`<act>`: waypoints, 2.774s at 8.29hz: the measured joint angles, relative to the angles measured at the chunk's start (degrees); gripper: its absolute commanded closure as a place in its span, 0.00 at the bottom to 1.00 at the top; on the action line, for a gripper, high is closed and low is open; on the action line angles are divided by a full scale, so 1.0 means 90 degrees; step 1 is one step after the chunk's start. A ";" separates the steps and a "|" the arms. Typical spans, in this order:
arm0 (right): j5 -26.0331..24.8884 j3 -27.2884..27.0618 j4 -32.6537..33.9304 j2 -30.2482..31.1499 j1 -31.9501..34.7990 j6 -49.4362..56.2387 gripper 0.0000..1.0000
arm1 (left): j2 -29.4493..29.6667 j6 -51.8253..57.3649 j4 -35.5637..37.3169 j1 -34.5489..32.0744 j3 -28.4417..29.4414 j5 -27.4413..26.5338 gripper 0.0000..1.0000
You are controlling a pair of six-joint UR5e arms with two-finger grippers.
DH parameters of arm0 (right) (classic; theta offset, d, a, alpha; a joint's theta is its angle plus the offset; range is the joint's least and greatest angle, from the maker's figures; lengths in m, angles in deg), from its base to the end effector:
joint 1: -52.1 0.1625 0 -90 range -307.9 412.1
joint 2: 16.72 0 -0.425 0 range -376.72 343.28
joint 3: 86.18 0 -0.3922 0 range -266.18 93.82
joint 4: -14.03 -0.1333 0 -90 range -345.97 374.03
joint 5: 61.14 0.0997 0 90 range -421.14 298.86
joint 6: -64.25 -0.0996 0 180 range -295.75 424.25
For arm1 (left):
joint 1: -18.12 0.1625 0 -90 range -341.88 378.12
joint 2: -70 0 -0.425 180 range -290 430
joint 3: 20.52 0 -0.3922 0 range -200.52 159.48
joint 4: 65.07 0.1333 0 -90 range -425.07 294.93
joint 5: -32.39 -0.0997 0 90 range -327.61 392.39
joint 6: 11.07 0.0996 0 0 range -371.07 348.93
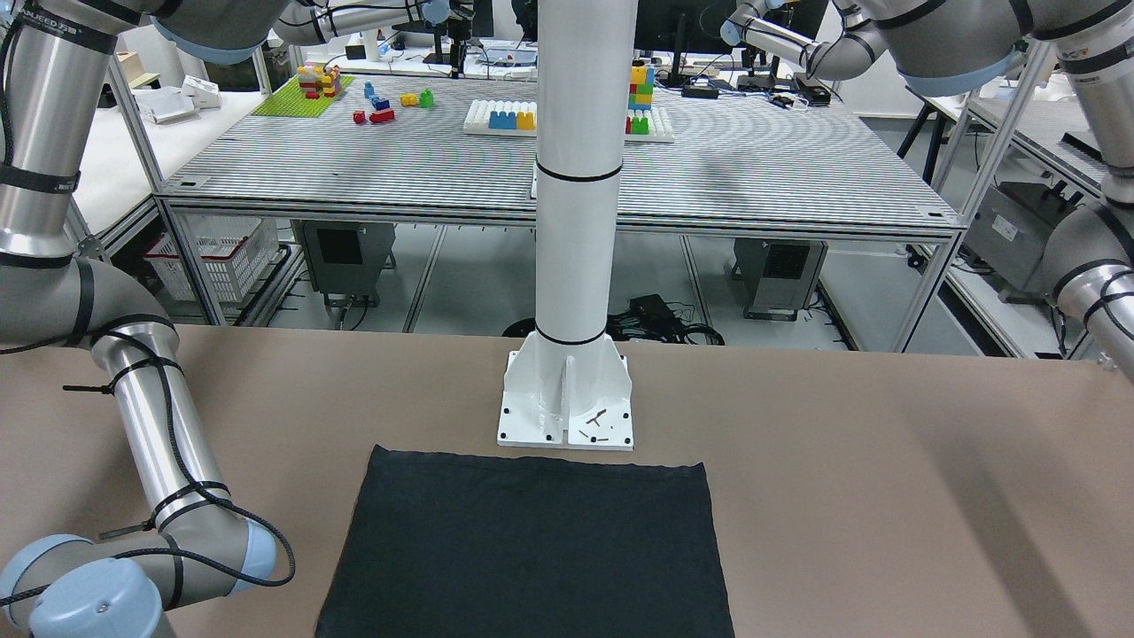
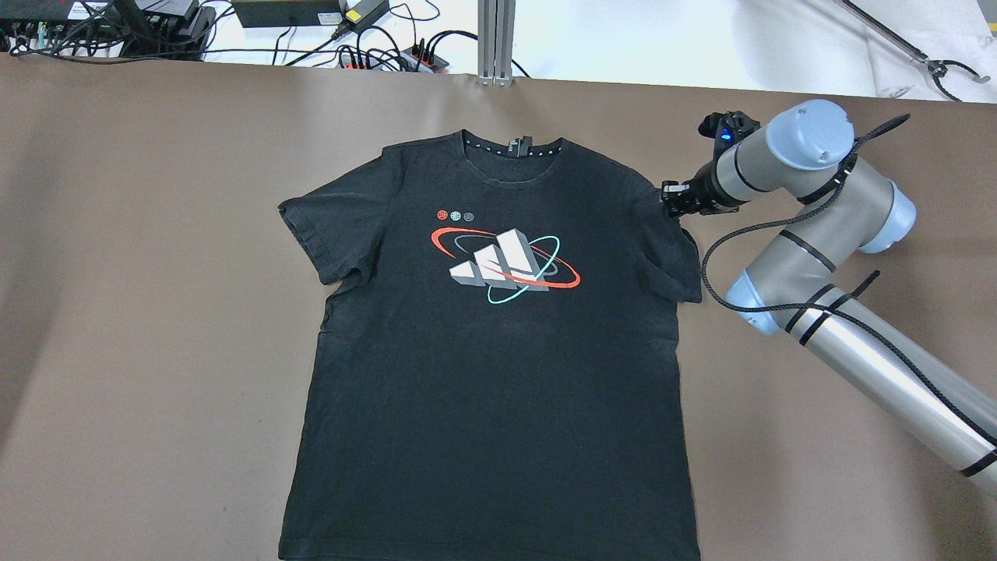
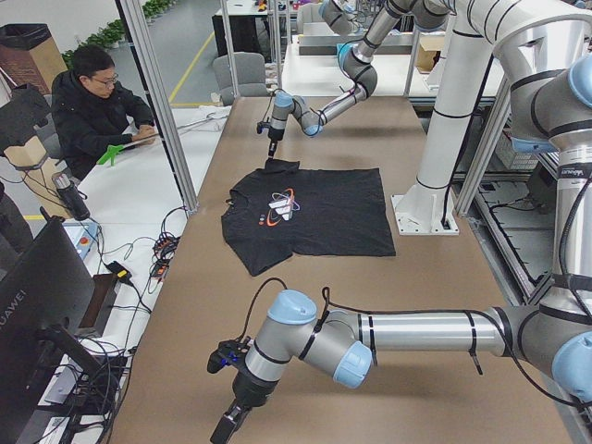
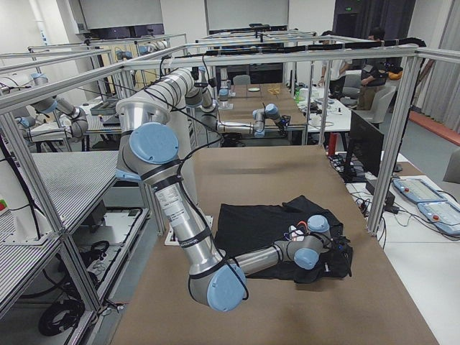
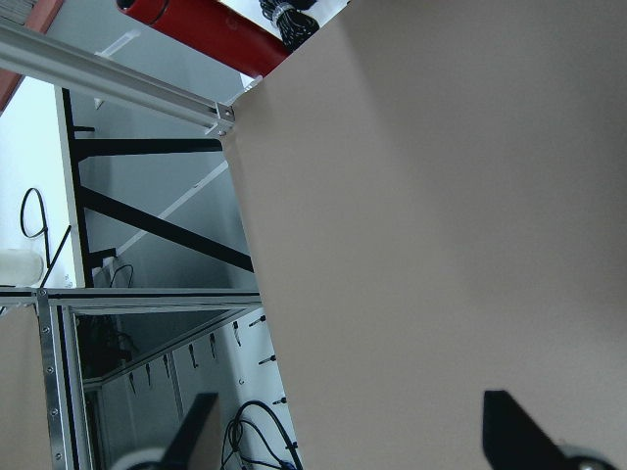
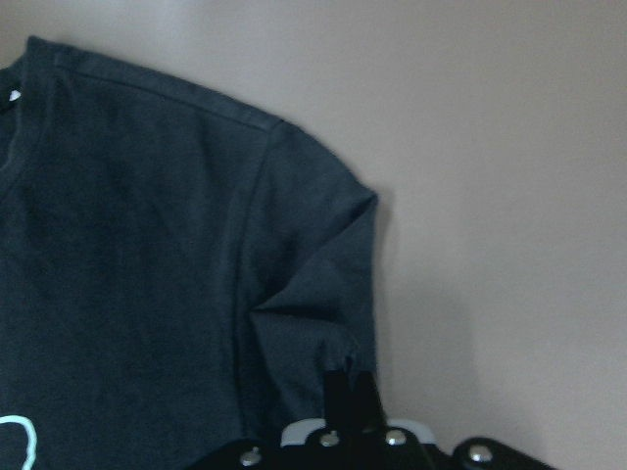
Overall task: Fold clothes
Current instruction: 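Move the right gripper to the sleeve nearest it and grasp it, then reach the left gripper to the other sleeve while the right gripper holds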
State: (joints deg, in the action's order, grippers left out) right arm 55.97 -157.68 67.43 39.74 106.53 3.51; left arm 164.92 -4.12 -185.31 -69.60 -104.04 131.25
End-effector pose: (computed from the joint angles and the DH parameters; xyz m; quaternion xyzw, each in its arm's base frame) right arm -0.3618 -0.6571 0.3918 0.1253 -0.4562 0.0910 0.8763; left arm -0.0955 -0.5674 0.6351 0.2498 0.0647 0.0968 0.9613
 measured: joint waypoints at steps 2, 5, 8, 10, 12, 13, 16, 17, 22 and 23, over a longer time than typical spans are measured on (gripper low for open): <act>-0.0072 -0.0132 0.0033 -0.0248 -0.0353 -0.0528 0.99 | -0.0001 0.0000 0.0000 0.0014 0.0001 0.0001 0.06; -0.0278 -0.0257 0.0227 -0.0509 -0.0748 -0.1070 0.98 | 0.0006 -0.0007 0.0005 0.0084 -0.0001 -0.0011 0.06; -0.0753 -0.0159 0.0431 -0.0579 -0.0800 -0.1041 0.06 | 0.0015 -0.0010 0.0001 0.0102 -0.0007 -0.0021 0.06; -0.1029 -0.0010 0.0506 -0.0718 -0.0849 -0.1062 0.05 | 0.0067 -0.0054 0.0032 0.0125 -0.0005 0.0002 0.06; -0.1216 -0.0046 0.0530 -0.0822 -0.0927 -0.1113 0.05 | 0.0403 -0.0661 0.0087 0.0495 0.0053 0.0371 0.06; -0.1239 -0.0142 0.0545 -0.0839 -0.1008 -0.1165 0.05 | 0.0728 -0.1245 0.0145 0.0847 0.0112 0.0646 0.06; -0.1221 -0.0588 0.0642 -0.0653 -0.1138 -0.1284 0.05 | 0.2121 -0.3254 0.0206 0.1962 0.0799 0.1416 0.25; -0.1208 -0.0876 0.0706 -0.0434 -0.1143 -0.1263 0.05 | 0.2610 -0.3729 0.0197 0.2213 0.1167 0.1674 0.31; -0.1199 -0.1348 0.0765 0.0036 -0.1118 -0.1199 0.05 | 0.3590 -0.5122 0.0085 0.3094 0.1953 0.2737 0.52; -0.1202 -0.1350 0.0763 0.0070 -0.1098 -0.1189 0.05 | 0.3633 -0.5266 0.0010 0.3244 0.2007 0.2764 0.54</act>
State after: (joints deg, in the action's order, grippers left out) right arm 45.15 -169.83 74.30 40.38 96.65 -7.19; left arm 197.62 -51.51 -185.22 -40.40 -85.97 156.13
